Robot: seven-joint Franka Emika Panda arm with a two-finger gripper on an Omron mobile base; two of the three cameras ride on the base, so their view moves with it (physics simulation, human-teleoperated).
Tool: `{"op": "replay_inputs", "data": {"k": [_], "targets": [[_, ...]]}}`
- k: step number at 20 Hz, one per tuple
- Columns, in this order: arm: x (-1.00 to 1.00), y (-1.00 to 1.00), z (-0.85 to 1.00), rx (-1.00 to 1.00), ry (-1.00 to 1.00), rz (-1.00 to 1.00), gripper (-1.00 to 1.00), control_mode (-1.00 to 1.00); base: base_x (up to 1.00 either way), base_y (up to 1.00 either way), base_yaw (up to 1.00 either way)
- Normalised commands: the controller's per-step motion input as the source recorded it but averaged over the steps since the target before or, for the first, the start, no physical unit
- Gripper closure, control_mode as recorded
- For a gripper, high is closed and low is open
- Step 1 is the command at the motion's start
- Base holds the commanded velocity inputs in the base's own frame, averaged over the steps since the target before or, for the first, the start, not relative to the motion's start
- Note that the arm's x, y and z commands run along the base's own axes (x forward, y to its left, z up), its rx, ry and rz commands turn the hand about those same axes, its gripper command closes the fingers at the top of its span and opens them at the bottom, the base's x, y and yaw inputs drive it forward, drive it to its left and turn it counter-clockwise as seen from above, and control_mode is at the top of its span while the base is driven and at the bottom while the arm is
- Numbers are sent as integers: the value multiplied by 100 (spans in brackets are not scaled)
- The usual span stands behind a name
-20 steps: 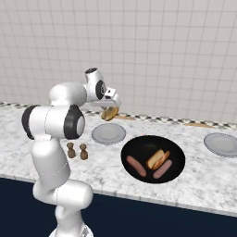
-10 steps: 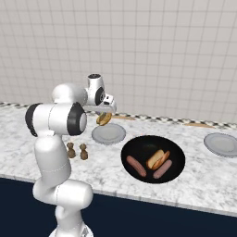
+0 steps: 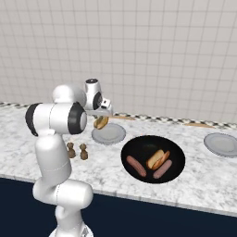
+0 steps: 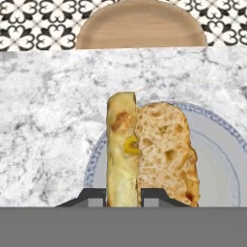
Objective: Place one bun and one sausage from the bowl on each plate.
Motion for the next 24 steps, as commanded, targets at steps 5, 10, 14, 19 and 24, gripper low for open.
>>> {"op": "replay_inputs", "data": {"k": [5, 10, 14, 19, 24], "targets": [[0, 2, -23, 0, 0, 0, 100, -100, 0, 0, 0], [0, 0, -18, 0, 0, 0, 100, -100, 0, 0, 0], [0, 0, -16, 0, -1, 0, 100, -100, 0, 0, 0], [0, 0, -21, 0, 0, 0, 100, -100, 0, 0, 0], [0, 0, -17, 0, 0, 0, 100, -100, 0, 0, 0]]}}
